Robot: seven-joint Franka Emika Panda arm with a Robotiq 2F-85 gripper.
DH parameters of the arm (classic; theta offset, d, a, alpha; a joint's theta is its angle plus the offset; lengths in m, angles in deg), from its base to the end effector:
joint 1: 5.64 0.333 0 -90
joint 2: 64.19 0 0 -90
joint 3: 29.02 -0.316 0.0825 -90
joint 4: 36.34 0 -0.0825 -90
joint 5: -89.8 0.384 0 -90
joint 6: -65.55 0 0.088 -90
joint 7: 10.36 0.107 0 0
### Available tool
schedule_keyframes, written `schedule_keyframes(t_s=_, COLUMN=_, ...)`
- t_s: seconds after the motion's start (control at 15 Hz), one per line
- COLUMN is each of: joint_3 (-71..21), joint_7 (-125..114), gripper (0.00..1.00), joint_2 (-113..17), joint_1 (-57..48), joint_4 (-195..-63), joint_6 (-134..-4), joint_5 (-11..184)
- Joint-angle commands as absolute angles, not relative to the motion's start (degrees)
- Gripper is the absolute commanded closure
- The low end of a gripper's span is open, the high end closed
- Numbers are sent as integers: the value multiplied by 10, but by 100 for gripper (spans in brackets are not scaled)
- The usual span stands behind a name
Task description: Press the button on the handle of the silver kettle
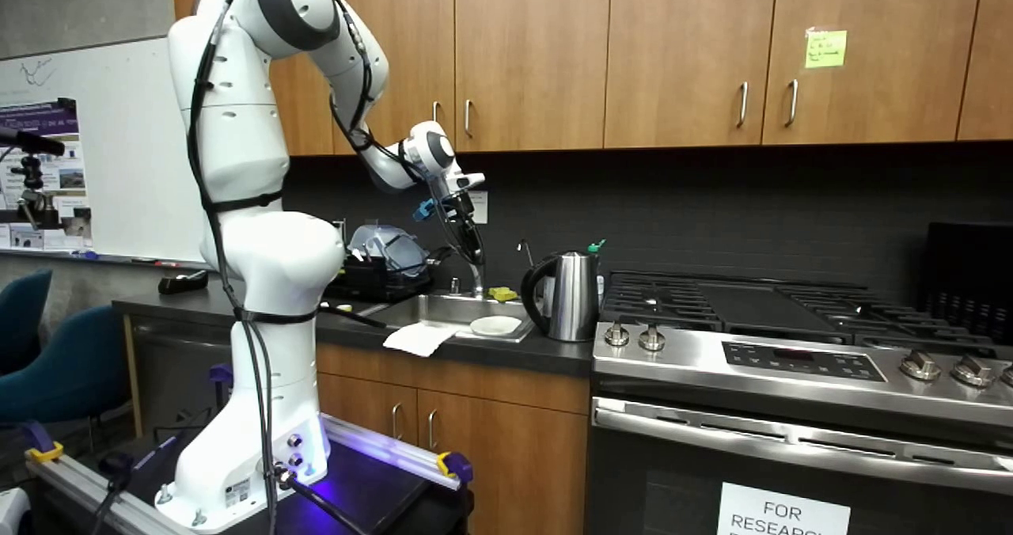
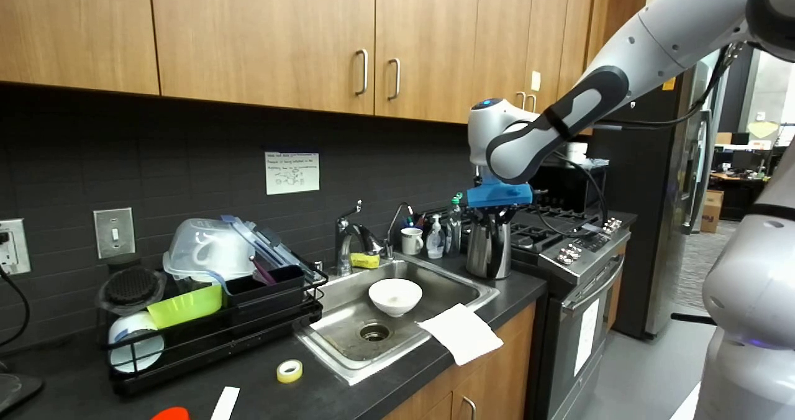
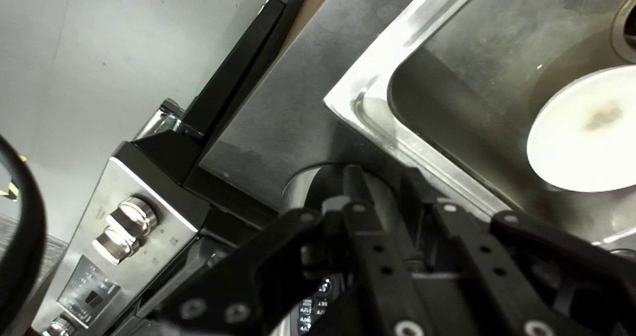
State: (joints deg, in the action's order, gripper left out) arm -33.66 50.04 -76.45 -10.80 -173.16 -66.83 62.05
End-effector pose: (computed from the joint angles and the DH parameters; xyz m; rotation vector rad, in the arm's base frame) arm 0.4795 -0.0130 0.4171 2.6298 -1.0468 0.4445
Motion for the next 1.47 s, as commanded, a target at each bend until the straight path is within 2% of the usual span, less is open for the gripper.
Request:
schedule_keyframes(t_s=0.0, joint_3=-335, joint_7=525, gripper=100, joint_2=-769, joint_1=-120, joint_4=-1734, joint_6=-682, joint_5=581)
schedule_keyframes(t_s=1.4, joint_3=-295, joint_7=665, gripper=100, joint_2=-721, joint_1=-126, joint_4=-1735, joint_6=-724, joint_5=376)
